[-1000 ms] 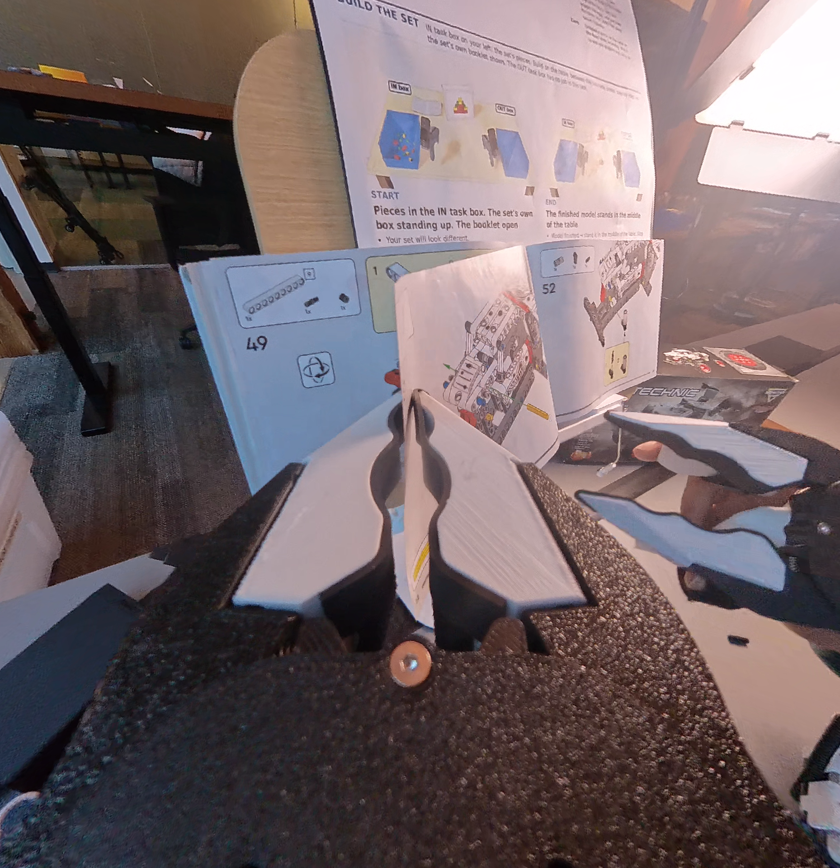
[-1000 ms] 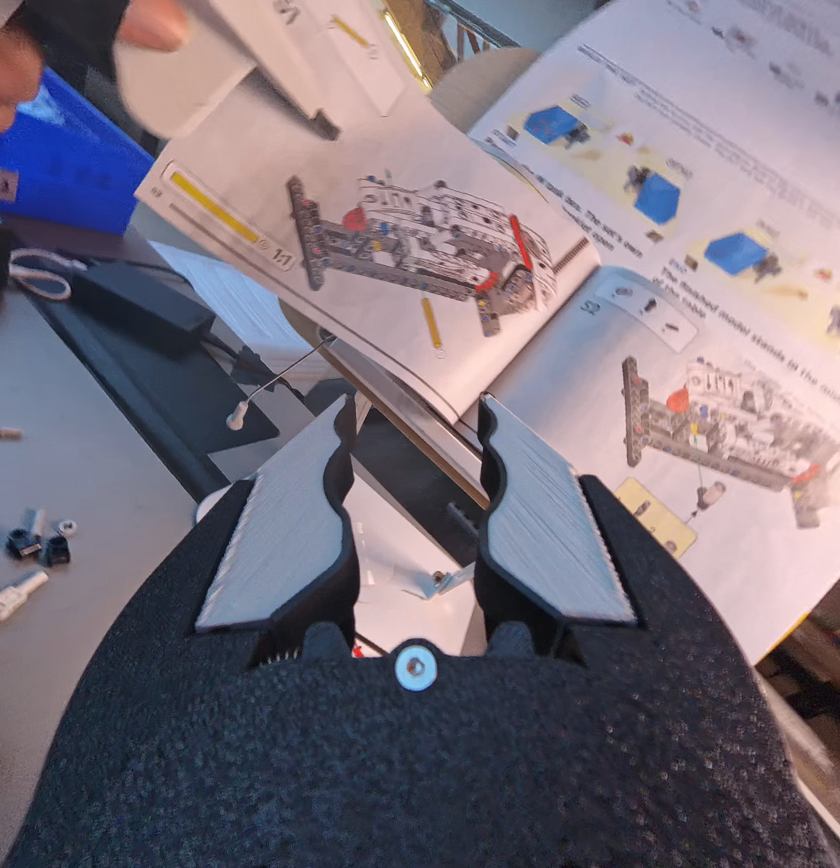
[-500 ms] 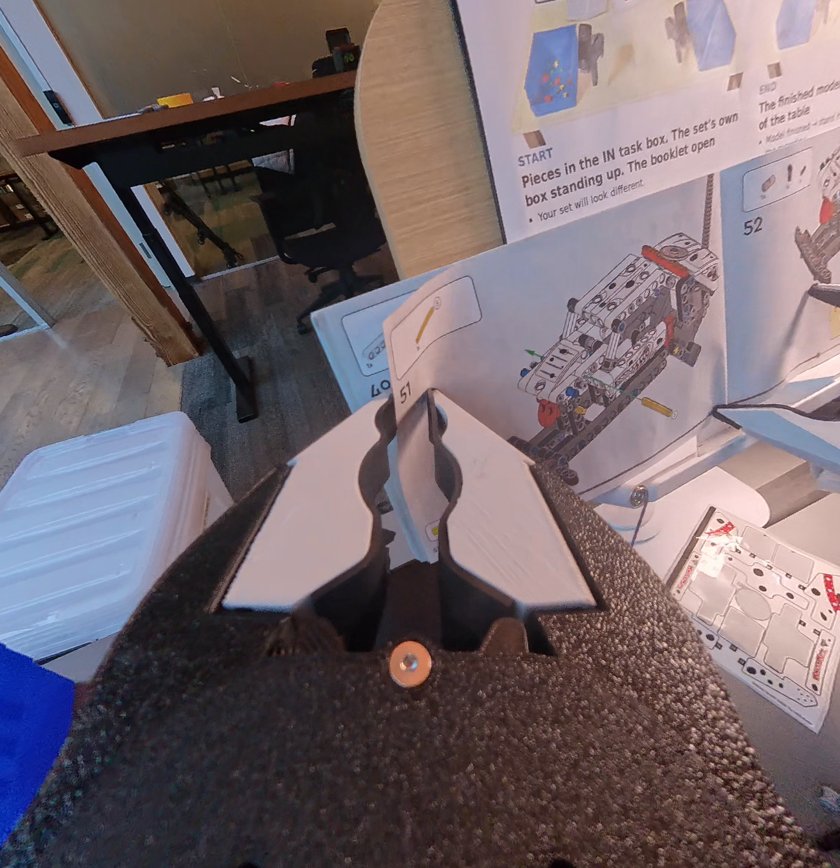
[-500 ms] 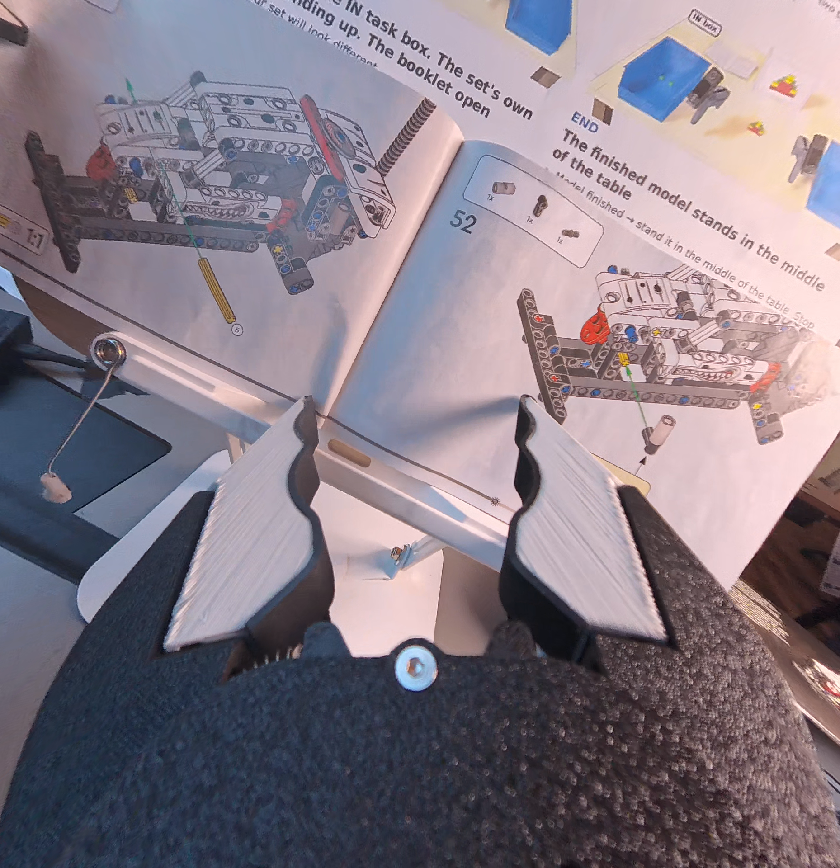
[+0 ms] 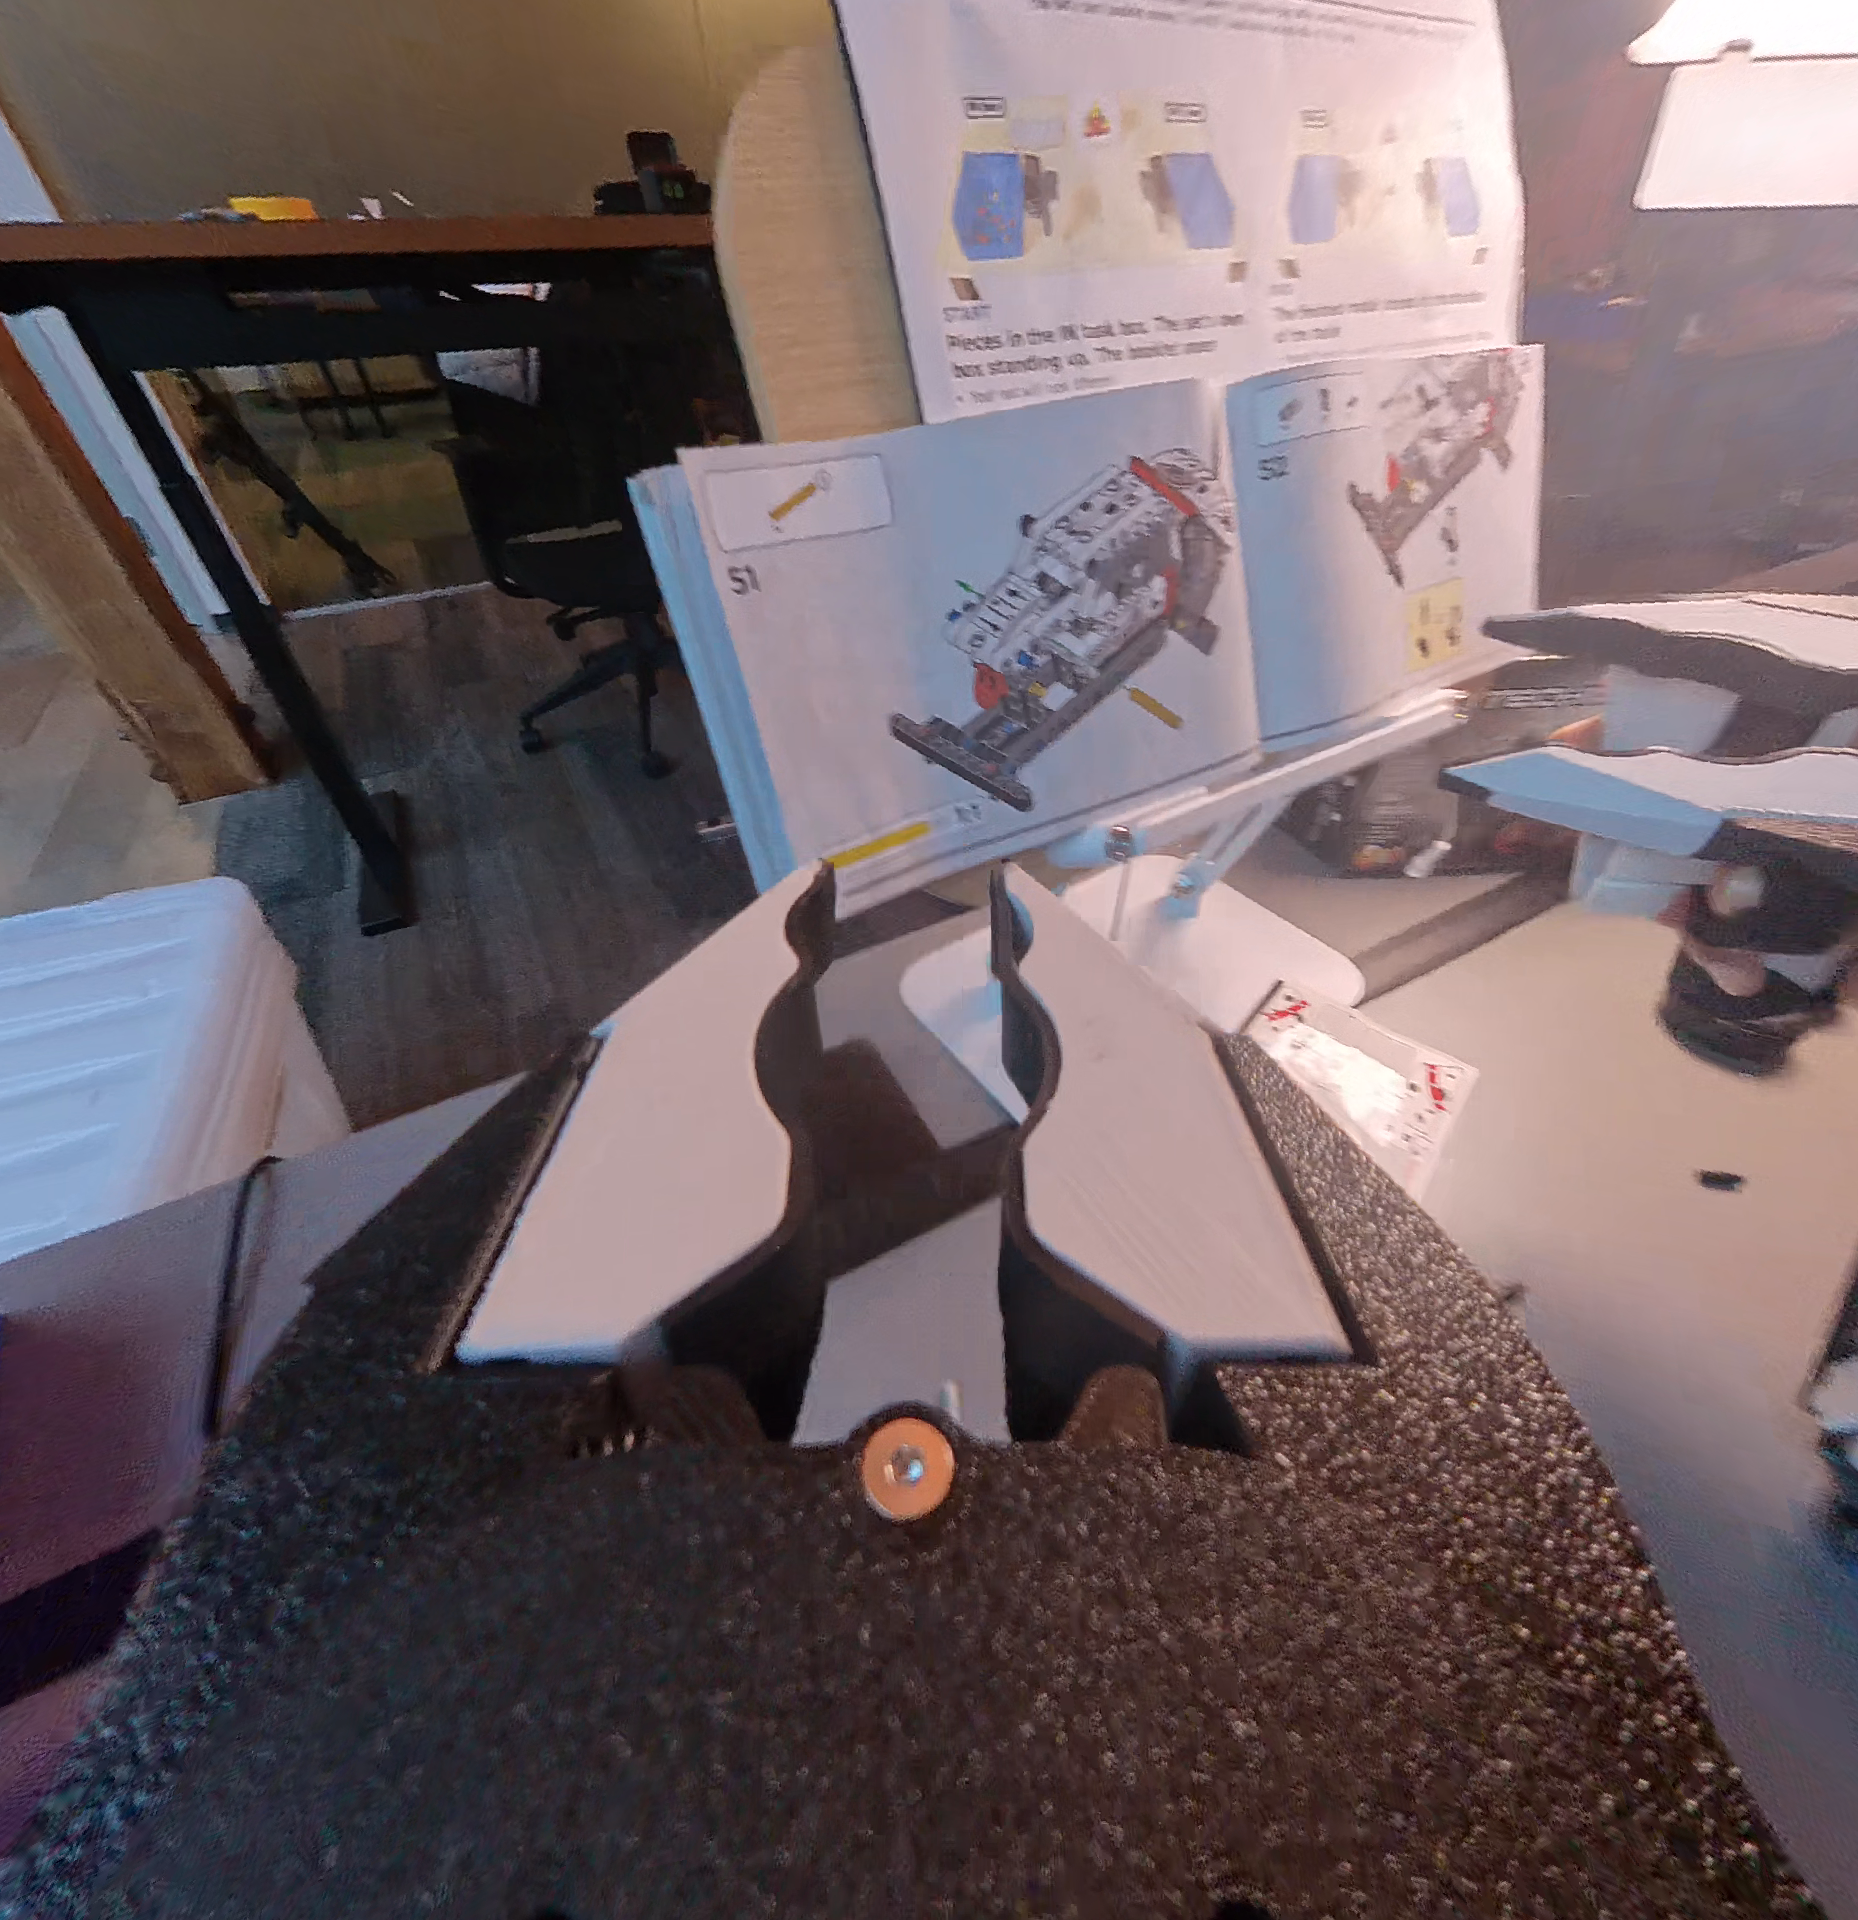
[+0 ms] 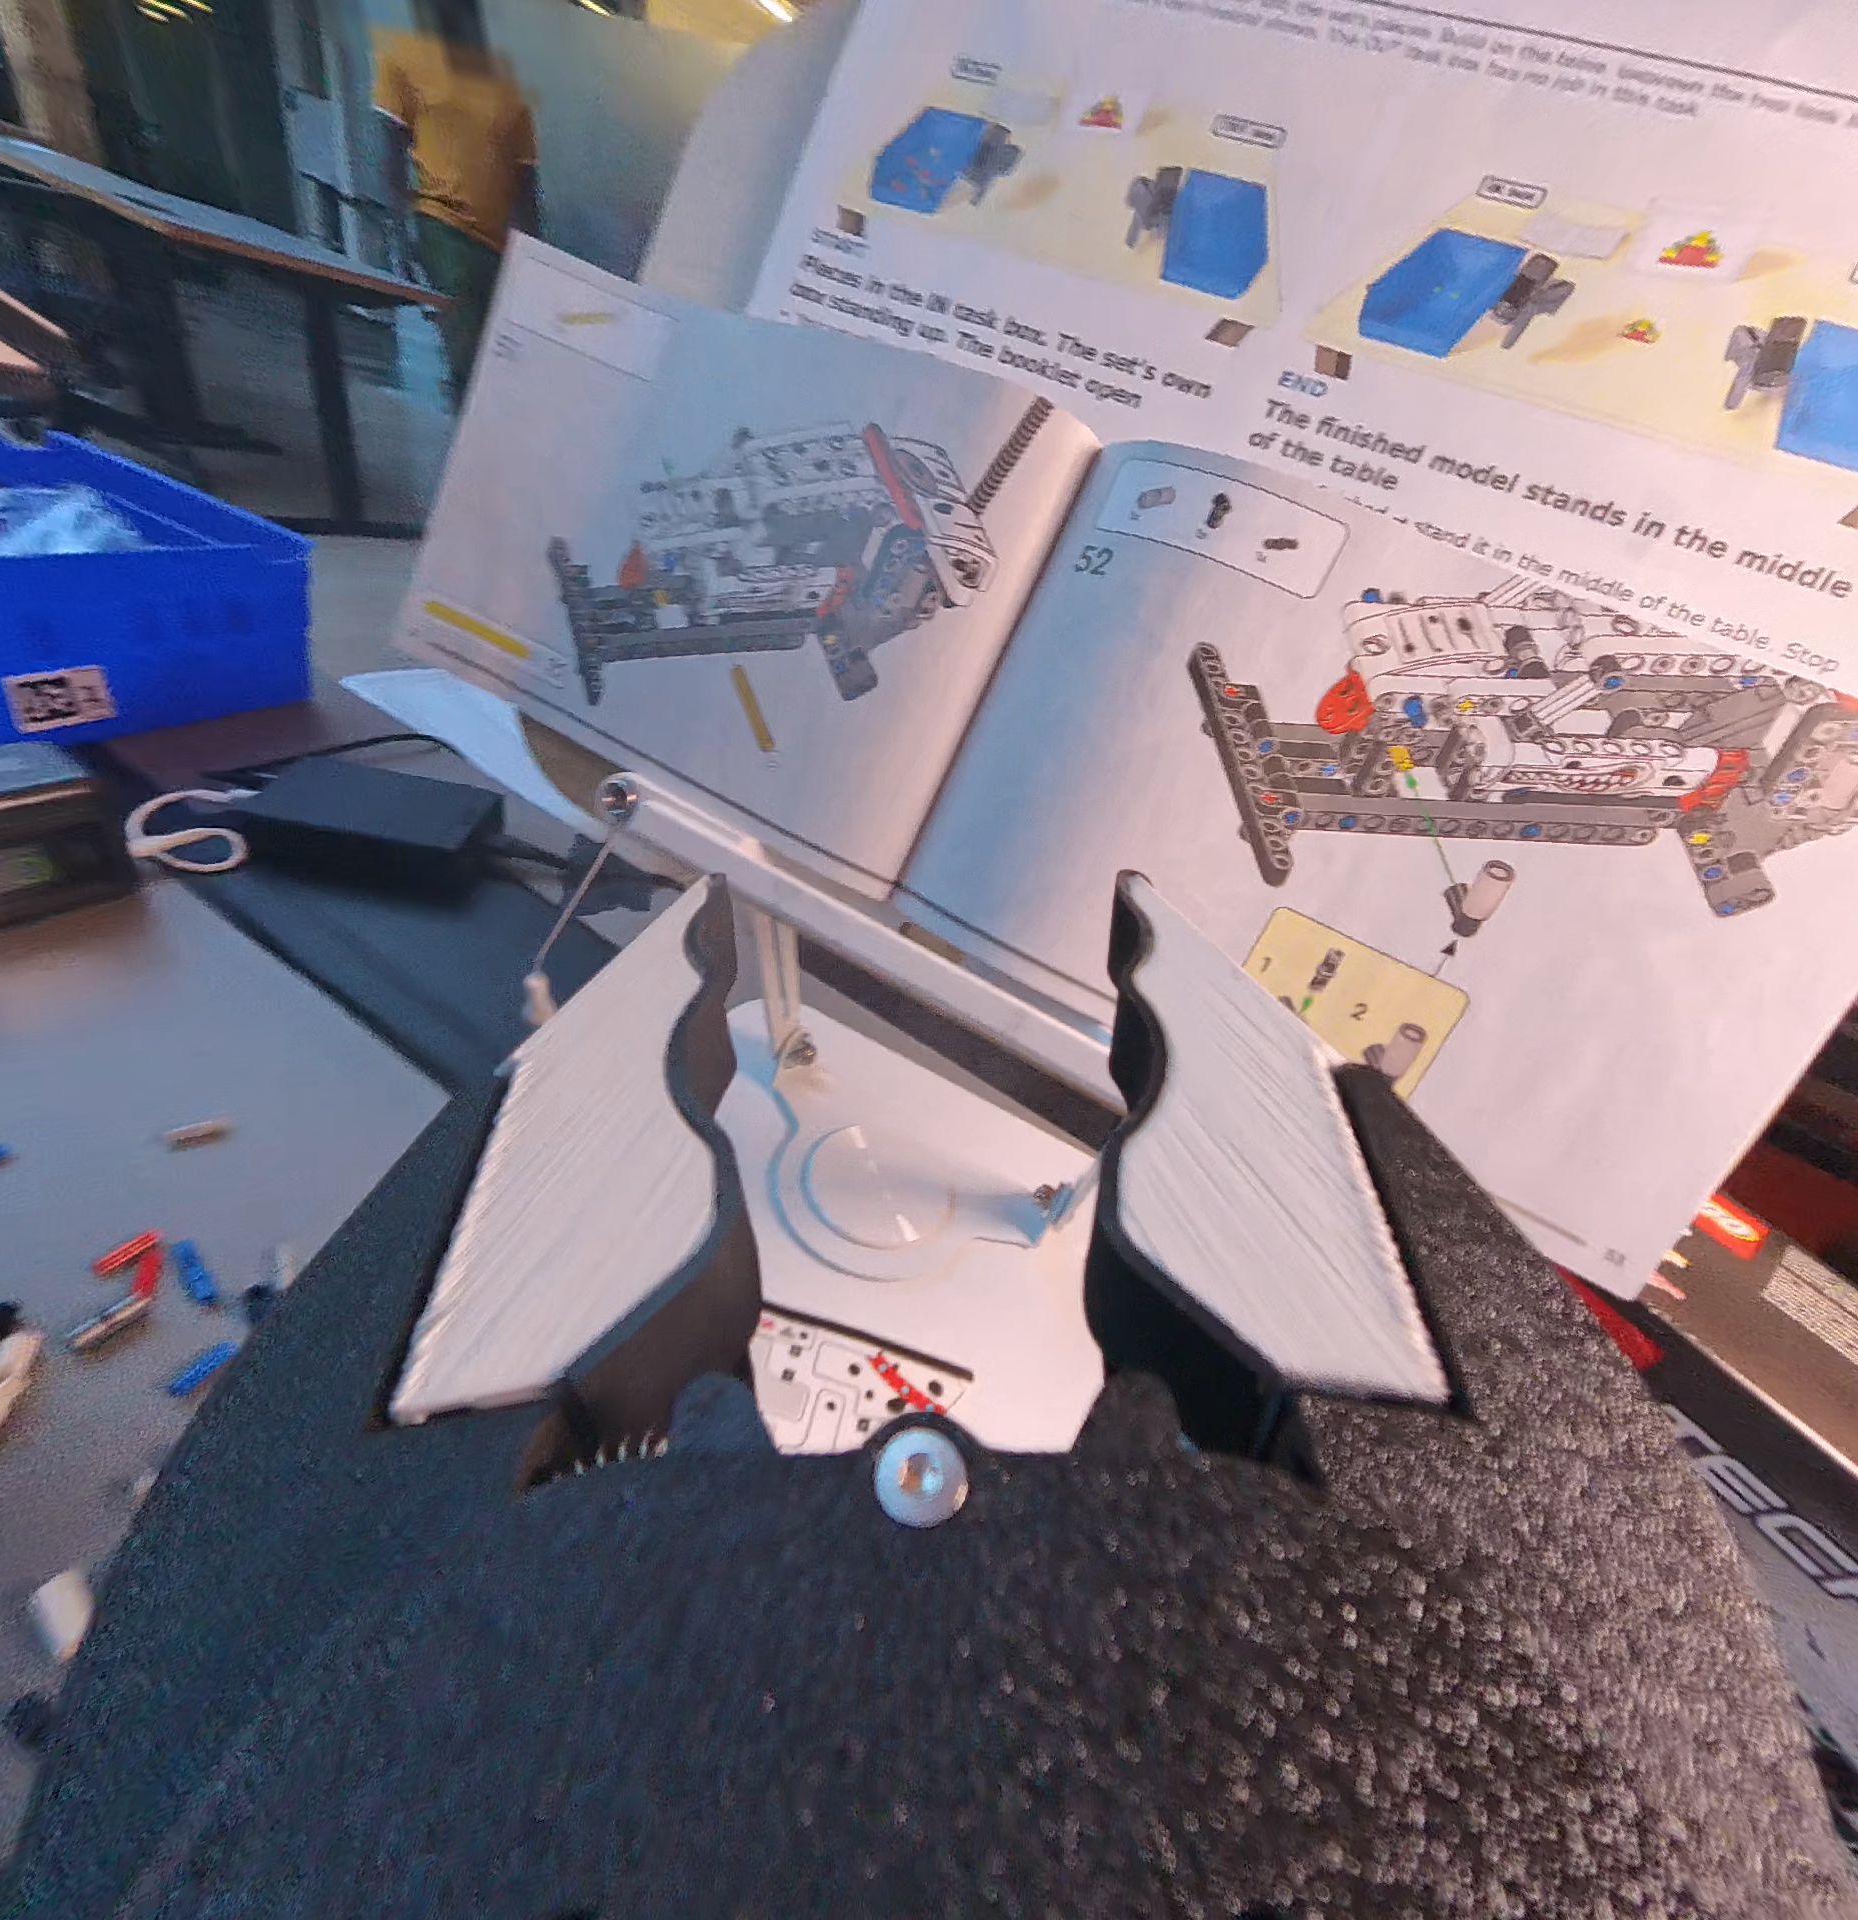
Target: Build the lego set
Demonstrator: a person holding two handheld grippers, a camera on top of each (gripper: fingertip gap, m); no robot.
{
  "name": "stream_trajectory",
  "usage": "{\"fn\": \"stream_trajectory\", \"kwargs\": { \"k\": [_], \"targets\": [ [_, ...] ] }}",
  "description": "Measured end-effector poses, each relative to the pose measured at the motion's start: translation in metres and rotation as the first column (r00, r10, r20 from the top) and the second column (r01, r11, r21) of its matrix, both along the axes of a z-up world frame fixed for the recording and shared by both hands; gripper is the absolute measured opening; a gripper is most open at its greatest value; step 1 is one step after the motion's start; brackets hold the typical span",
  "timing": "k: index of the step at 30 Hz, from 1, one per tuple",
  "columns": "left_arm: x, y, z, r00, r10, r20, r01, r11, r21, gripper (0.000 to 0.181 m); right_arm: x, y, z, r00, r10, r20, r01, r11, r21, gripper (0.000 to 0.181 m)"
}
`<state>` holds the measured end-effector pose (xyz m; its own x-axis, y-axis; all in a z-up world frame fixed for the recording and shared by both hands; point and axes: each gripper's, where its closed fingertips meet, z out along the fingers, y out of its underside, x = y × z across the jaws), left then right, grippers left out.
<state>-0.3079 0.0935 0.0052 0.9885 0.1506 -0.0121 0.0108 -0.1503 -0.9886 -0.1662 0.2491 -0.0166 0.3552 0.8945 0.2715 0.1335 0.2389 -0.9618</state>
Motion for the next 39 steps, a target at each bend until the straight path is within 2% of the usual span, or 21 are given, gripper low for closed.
{"fn": "stream_trajectory", "kwargs": {
  "k": [2,4,6,8,10,13,14,15,17,19,22,23,27,29,39],
  "targets": [
    [0.039,-0.017,-0.010,0.992,-0.103,0.075,0.102,0.995,0.018,0.030,0.015,-0.026,-0.005,0.994,0.105,0.024,-0.105,0.994,-0.005,0.064],
    [0.095,-0.038,-0.029,0.946,-0.278,0.169,0.281,0.960,0.007,0.030,0.038,-0.054,-0.014,0.976,0.210,0.056,-0.209,0.977,-0.028,0.059],
    [0.161,-0.067,-0.061,0.844,-0.471,0.256,0.499,0.865,-0.056,0.030,0.072,-0.084,-0.027,0.944,0.317,0.093,-0.311,0.948,-0.069,0.057],
    [0.214,-0.100,-0.105,0.765,-0.573,0.296,0.633,0.754,-0.177,0.035,0.115,-0.117,-0.049,0.874,0.455,0.172,-0.437,0.890,-0.132,0.059],
    [0.250,-0.130,-0.150,0.725,-0.624,0.291,0.689,0.648,-0.326,0.042,0.165,-0.141,-0.077,0.793,0.549,0.265,-0.509,0.836,-0.206,0.062],
    [0.278,-0.154,-0.190,0.704,-0.662,0.259,0.693,0.557,-0.458,0.042,0.231,-0.162,-0.123,0.712,0.582,0.393,-0.480,0.812,-0.332,0.060],
    [0.284,-0.156,-0.197,0.695,-0.676,0.246,0.694,0.541,-0.474,0.042,0.249,-0.173,-0.133,0.693,0.596,0.407,-0.468,0.800,-0.374,0.060],
    [0.289,-0.156,-0.202,0.691,-0.685,0.231,0.691,0.532,-0.489,0.042,0.259,-0.179,-0.134,0.722,0.577,0.383,-0.441,0.809,-0.389,0.046],
    [0.292,-0.153,-0.213,0.694,-0.695,0.188,0.665,0.518,-0.539,0.040,0.271,-0.194,-0.132,0.764,0.553,0.334,-0.423,0.819,-0.388,0.047],
    [0.295,-0.151,-0.222,0.693,-0.708,0.134,0.633,0.509,-0.584,0.037,0.275,-0.205,-0.130,0.798,0.502,0.333,-0.398,0.854,-0.334,0.056],
    [0.299,-0.149,-0.225,0.700,-0.712,0.061,0.593,0.531,-0.605,0.017,0.274,-0.222,-0.133,0.810,0.457,0.368,-0.380,0.887,-0.263,0.057],
    [0.297,-0.149,-0.228,0.707,-0.707,0.019,0.558,0.542,-0.628,0.009,0.271,-0.224,-0.136,0.813,0.424,0.400,-0.367,0.905,-0.214,0.058],
    [0.296,-0.154,-0.229,0.701,-0.706,-0.101,0.498,0.585,-0.640,0.007,0.261,-0.224,-0.147,0.795,0.280,0.538,-0.356,0.933,0.041,0.054],
    [0.291,-0.154,-0.226,0.700,-0.696,-0.160,0.466,0.615,-0.637,0.007,0.256,-0.230,-0.150,0.777,0.278,0.565,-0.388,0.918,0.082,0.044],
    [0.257,-0.146,-0.220,0.702,-0.639,-0.315,0.377,0.708,-0.598,0.007,0.235,-0.251,-0.150,0.777,0.288,0.559,-0.424,0.897,0.128,0.038]
  ]
}}
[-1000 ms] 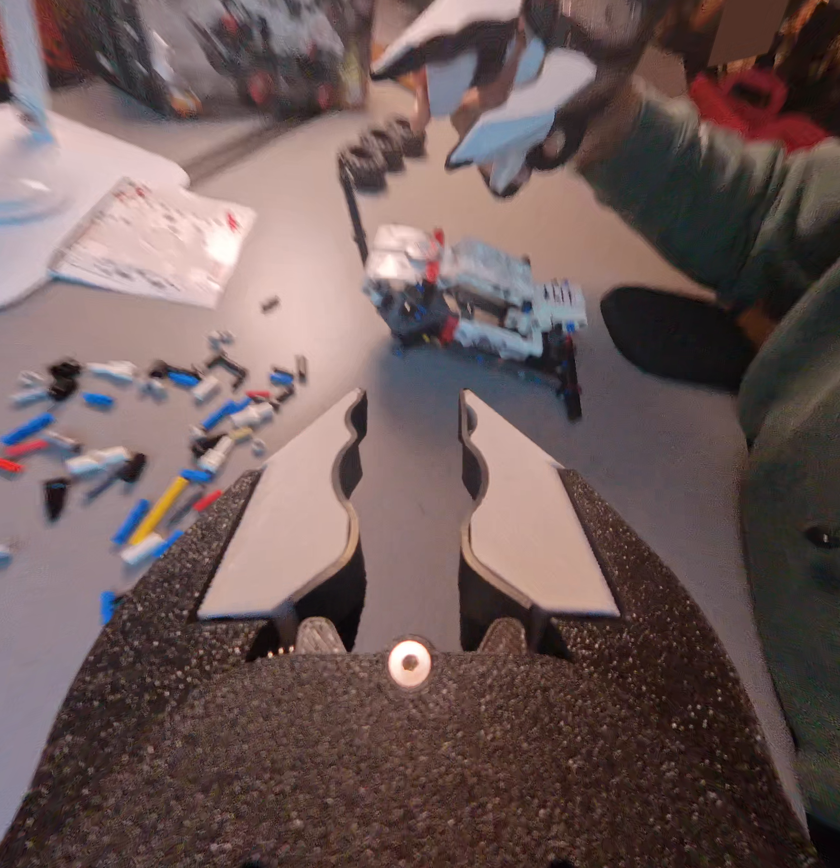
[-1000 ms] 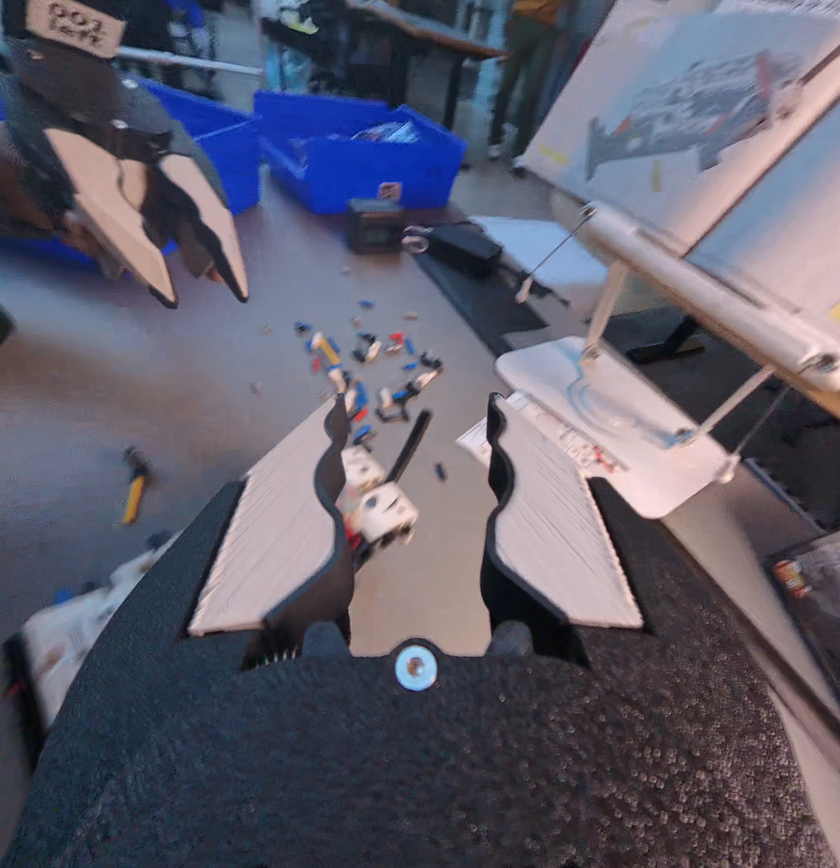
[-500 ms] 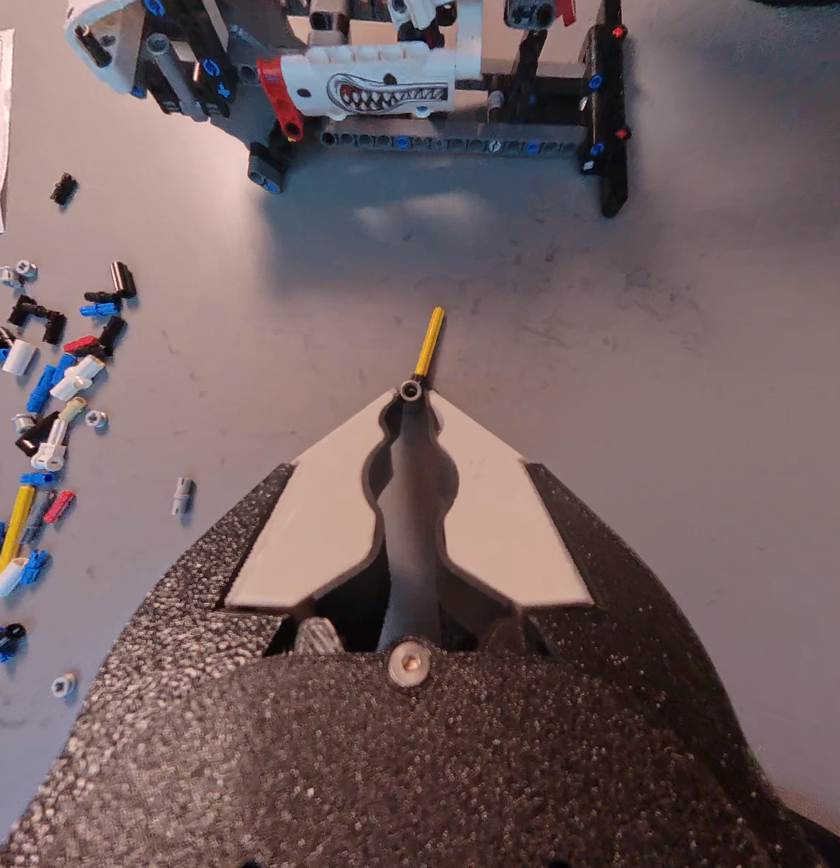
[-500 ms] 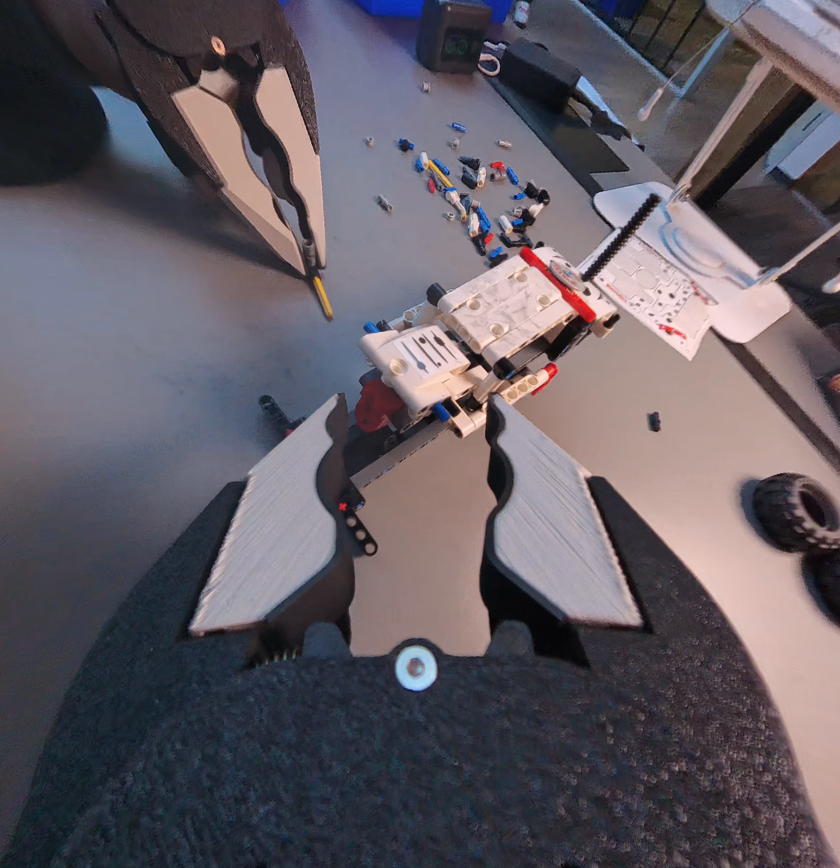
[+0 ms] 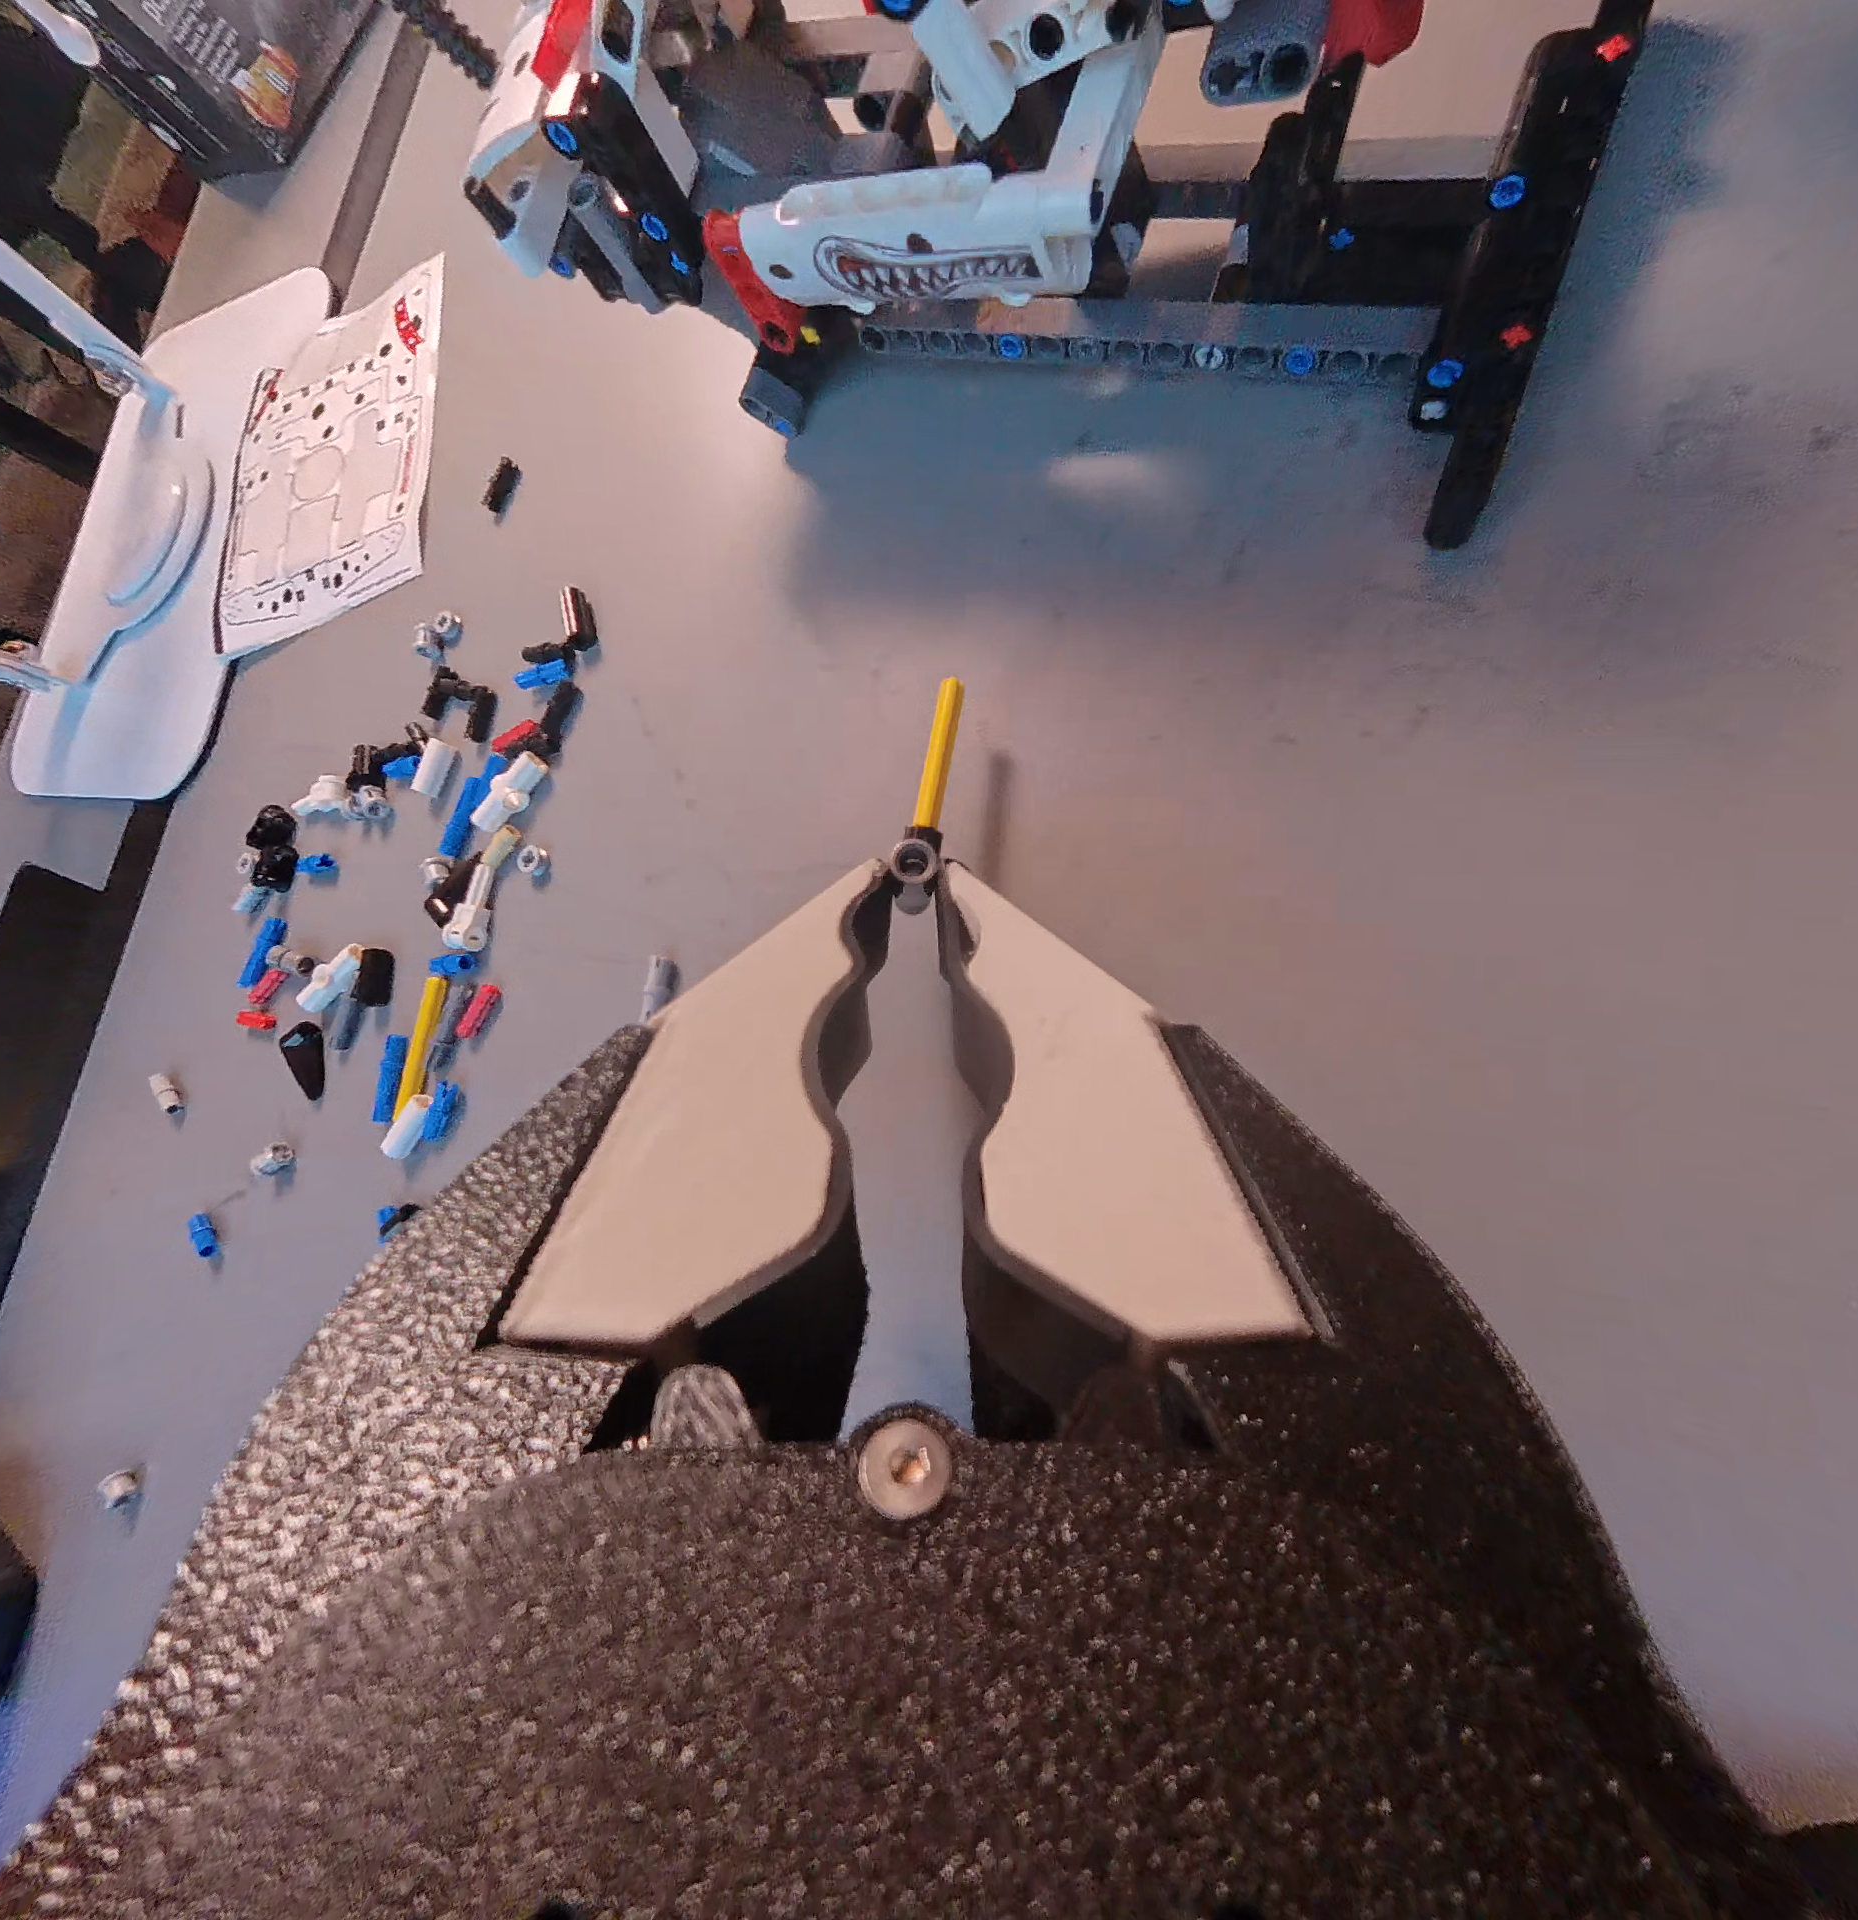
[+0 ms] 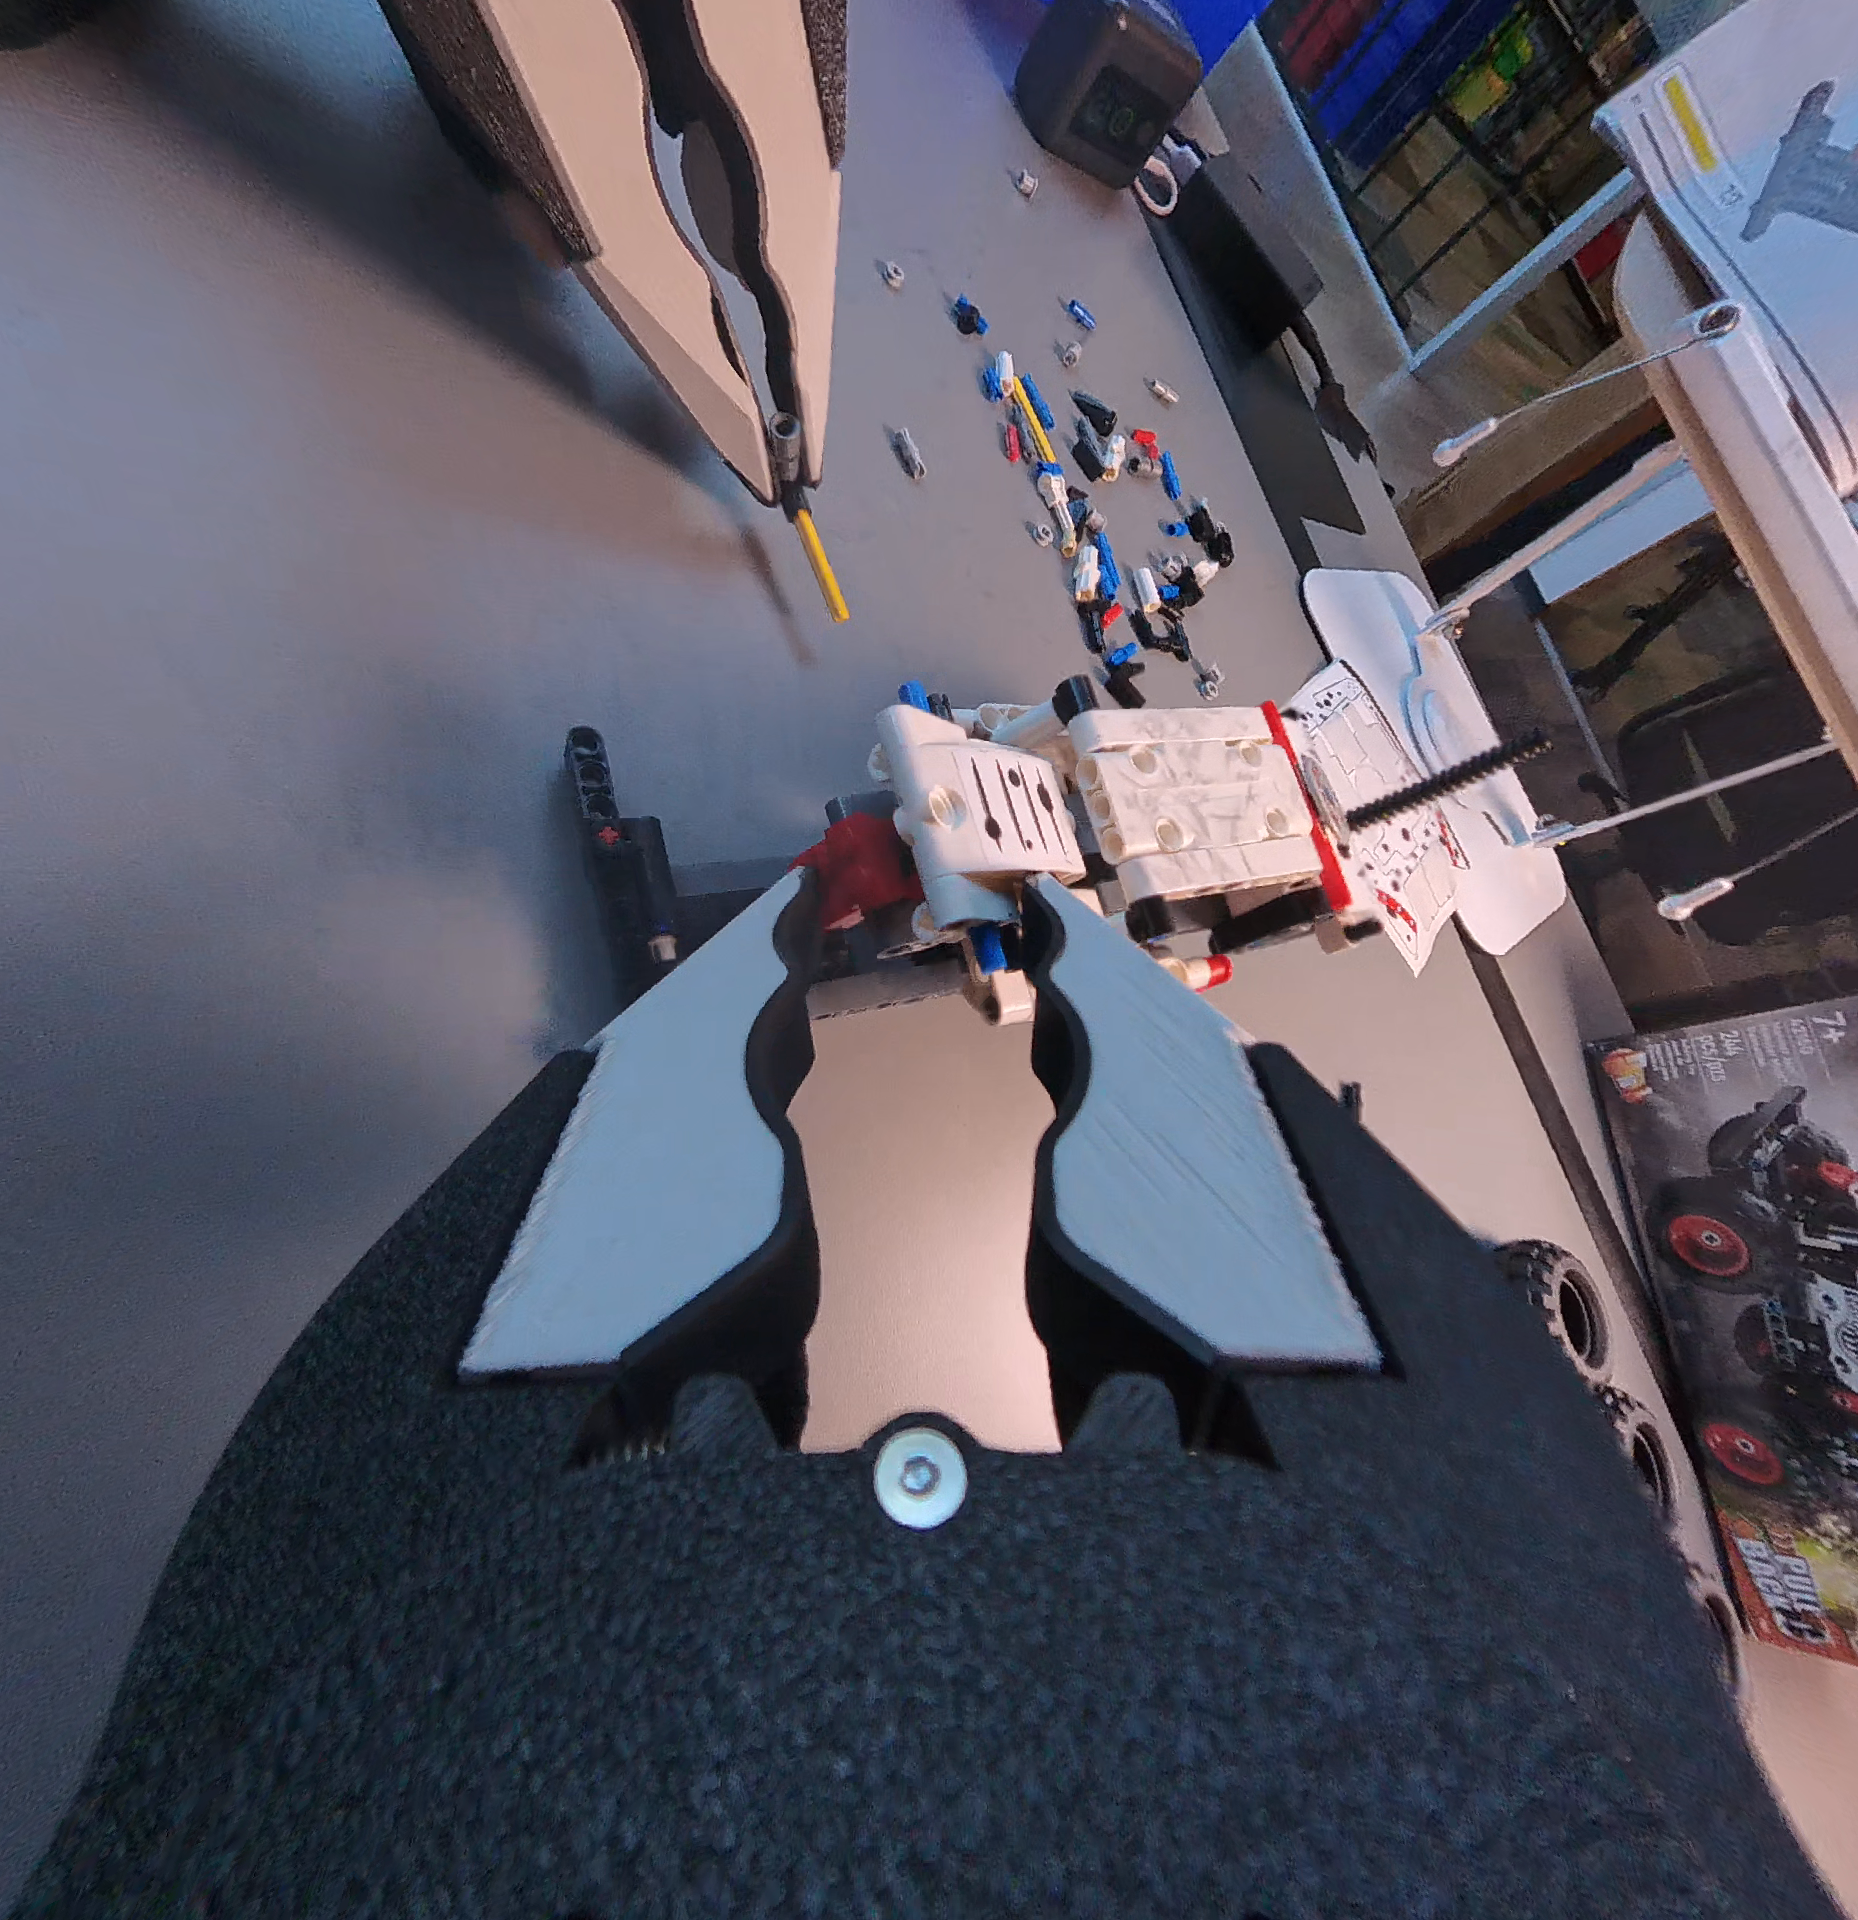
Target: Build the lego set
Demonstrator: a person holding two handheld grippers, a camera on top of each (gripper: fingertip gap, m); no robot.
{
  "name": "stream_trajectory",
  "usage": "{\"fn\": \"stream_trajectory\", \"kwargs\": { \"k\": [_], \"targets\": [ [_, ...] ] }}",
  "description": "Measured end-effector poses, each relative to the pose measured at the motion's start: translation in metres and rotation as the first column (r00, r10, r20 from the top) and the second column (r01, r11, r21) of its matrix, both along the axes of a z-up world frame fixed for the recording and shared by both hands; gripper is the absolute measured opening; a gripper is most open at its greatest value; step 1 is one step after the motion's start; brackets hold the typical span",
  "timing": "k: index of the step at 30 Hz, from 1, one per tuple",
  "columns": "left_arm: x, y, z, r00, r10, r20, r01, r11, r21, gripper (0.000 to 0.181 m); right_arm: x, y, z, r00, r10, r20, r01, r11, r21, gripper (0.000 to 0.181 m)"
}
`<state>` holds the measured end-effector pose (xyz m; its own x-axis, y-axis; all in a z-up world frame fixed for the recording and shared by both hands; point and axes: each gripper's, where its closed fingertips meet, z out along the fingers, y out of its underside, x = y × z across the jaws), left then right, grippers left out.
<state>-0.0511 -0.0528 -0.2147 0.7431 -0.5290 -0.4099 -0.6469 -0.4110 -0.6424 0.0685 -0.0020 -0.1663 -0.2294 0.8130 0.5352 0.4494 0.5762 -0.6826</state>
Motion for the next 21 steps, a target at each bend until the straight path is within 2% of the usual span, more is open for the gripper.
{"fn": "stream_trajectory", "kwargs": {
  "k": [4,10,11,15,21],
  "targets": [
    [0.001,0.001,0.009,1.000,-0.025,0.001,0.024,0.998,0.061,0.008,-0.015,-0.009,0.001,1.000,0.013,-0.023,-0.012,1.000,0.005,0.037],
    [0.019,0.000,0.041,0.993,-0.094,0.068,0.078,0.975,0.208,0.008,-0.030,-0.004,0.007,0.998,-0.033,-0.056,0.031,0.999,-0.033,0.040],
    [0.021,0.000,0.046,0.992,-0.100,0.072,0.080,0.969,0.232,0.008,-0.030,-0.008,0.012,0.997,-0.022,-0.078,0.017,0.998,-0.066,0.046],
    [0.034,-0.004,0.065,0.978,-0.157,0.140,0.110,0.948,0.300,0.008,-0.027,-0.028,0.034,0.989,0.046,-0.138,-0.065,0.988,-0.137,0.045],
    [0.055,-0.011,0.078,0.948,-0.247,0.200,0.170,0.926,0.338,0.008,-0.033,-0.063,0.033,0.970,0.187,-0.158,-0.225,0.936,-0.272,0.028]
  ]
}}
